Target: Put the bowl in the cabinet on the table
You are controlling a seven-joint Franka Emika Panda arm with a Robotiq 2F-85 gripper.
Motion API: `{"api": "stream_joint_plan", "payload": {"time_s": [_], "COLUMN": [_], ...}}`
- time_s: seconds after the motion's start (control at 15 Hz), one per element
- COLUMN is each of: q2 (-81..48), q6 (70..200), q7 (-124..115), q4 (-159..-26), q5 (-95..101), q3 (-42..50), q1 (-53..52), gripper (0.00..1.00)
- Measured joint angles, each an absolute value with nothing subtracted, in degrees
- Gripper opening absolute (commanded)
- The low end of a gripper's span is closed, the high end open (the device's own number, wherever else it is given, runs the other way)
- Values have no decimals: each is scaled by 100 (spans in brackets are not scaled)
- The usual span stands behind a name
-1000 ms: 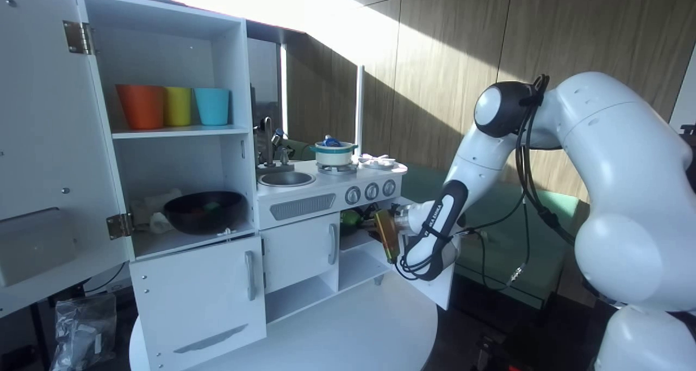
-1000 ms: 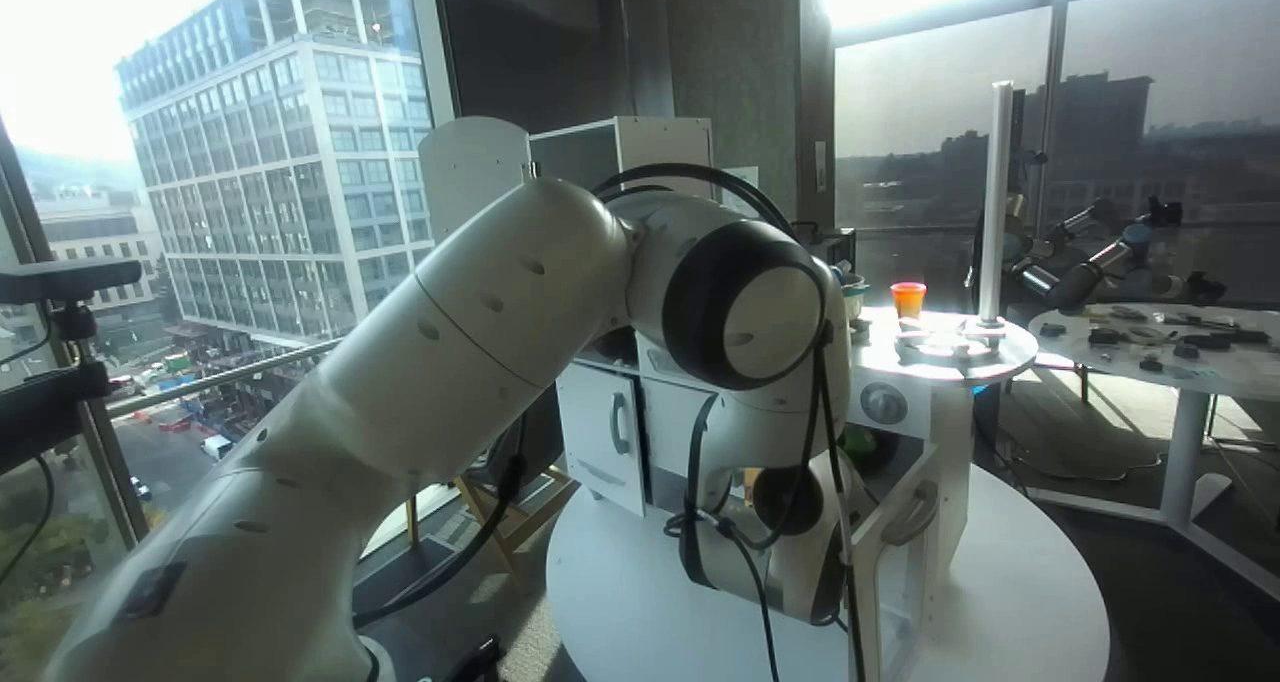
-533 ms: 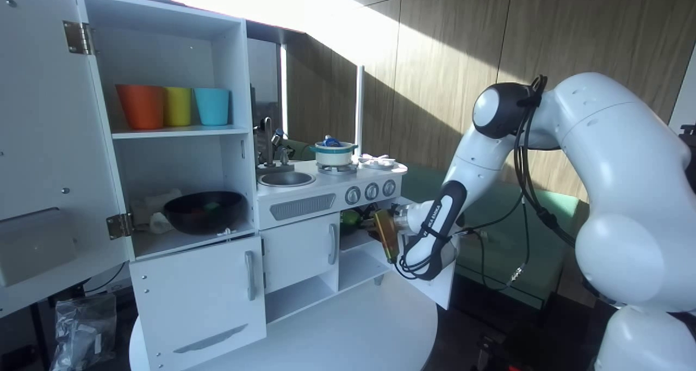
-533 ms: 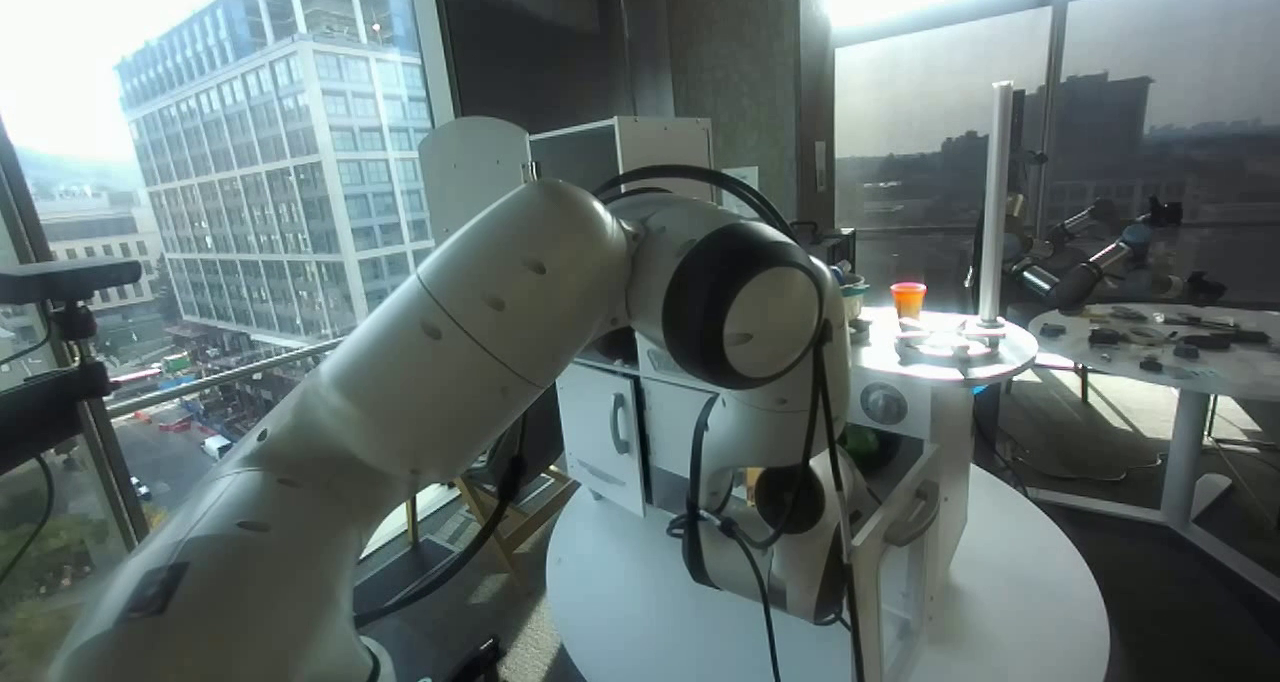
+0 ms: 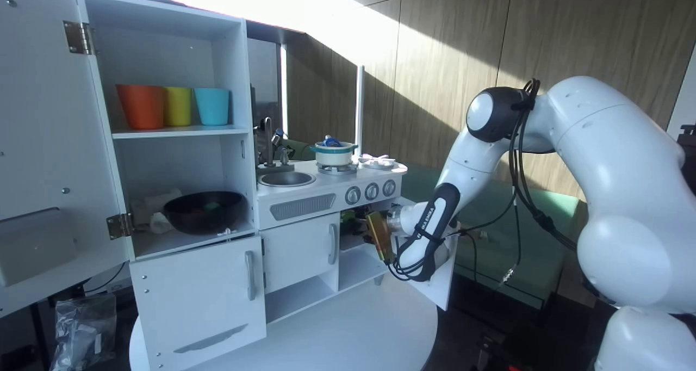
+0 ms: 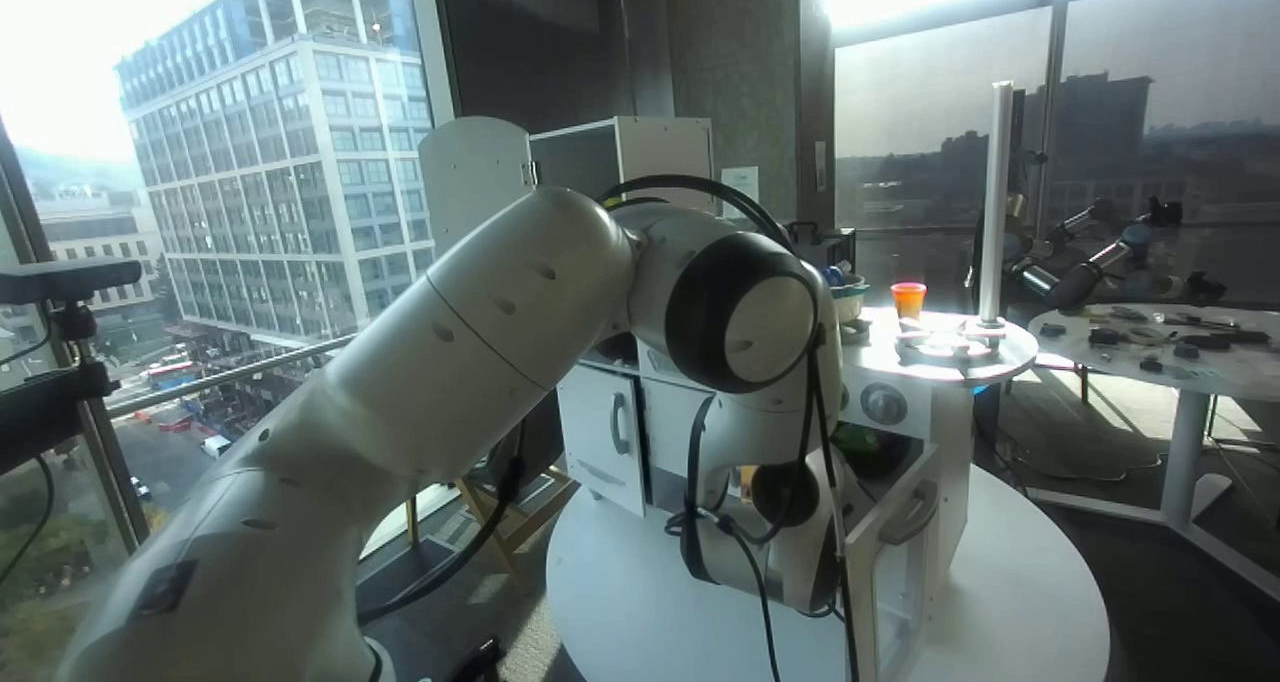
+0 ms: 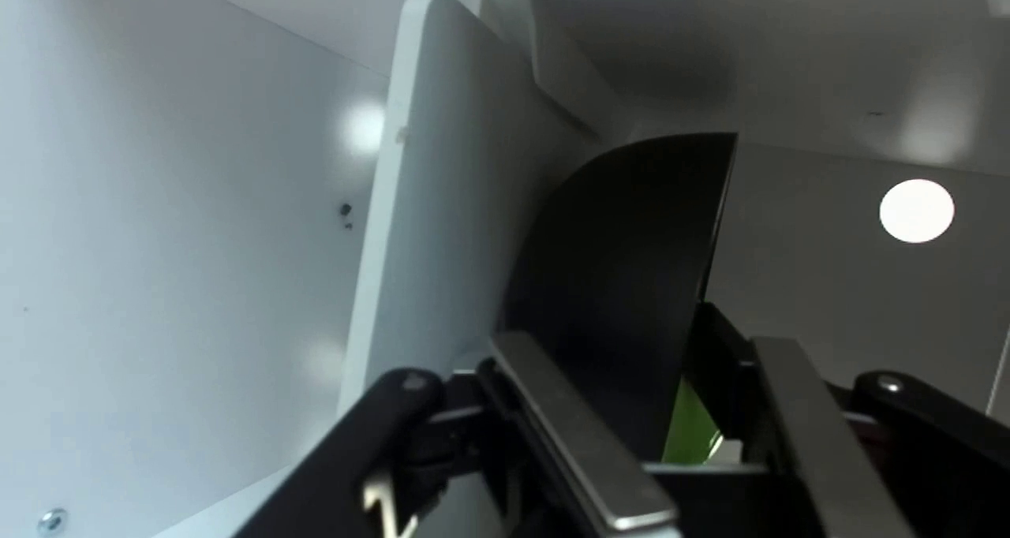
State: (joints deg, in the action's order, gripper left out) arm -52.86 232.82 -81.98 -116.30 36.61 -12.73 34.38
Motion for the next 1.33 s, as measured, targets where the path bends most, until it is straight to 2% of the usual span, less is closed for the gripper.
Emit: {"api": "stream_joint_plan", "payload": {"time_s": [0.07, 0.27, 0.47, 1.33], "q2": [-5288, -5294, -5320, -5318], "q6": [23281, 23264, 23233, 23634], "q7": [-8198, -8199, -8199, -8128], "q4": [-11595, -11515, -11483, -11979], "q5": [3660, 3660, 3660, 3407], "q3": [-1273, -1269, -1259, -858], "q1": [3412, 3370, 3368, 3354], "gripper": [17, 12, 17, 15]}}
